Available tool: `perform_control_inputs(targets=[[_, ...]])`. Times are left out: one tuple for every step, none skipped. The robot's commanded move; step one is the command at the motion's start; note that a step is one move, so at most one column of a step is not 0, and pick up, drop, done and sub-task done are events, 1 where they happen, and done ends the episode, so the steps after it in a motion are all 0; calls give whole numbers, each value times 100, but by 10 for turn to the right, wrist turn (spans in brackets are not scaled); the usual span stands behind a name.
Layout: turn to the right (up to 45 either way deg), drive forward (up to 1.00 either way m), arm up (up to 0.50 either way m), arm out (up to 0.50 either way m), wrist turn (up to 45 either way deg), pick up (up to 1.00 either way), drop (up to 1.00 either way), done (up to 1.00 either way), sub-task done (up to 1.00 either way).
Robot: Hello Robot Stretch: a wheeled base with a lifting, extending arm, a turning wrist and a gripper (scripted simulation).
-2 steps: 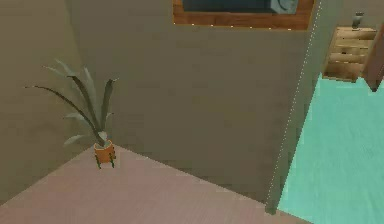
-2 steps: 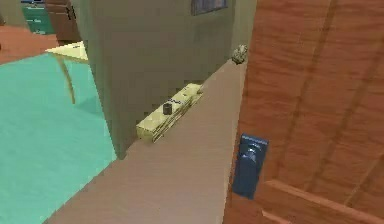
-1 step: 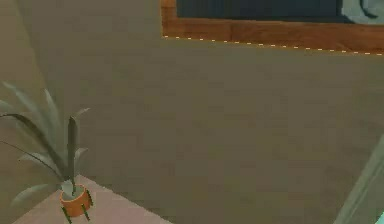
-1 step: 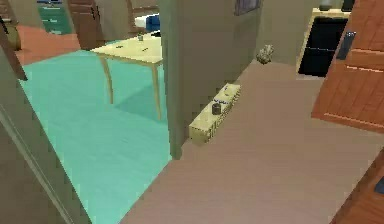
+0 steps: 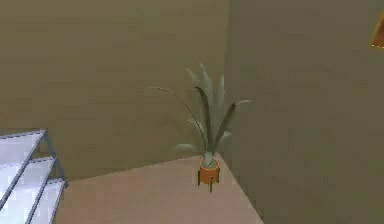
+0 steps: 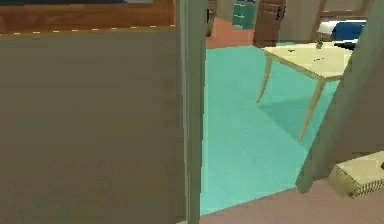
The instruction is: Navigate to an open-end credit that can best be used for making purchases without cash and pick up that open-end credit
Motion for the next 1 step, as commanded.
perform_control_inputs(targets=[[-450,0,0,0,0,0,0,0,0]])
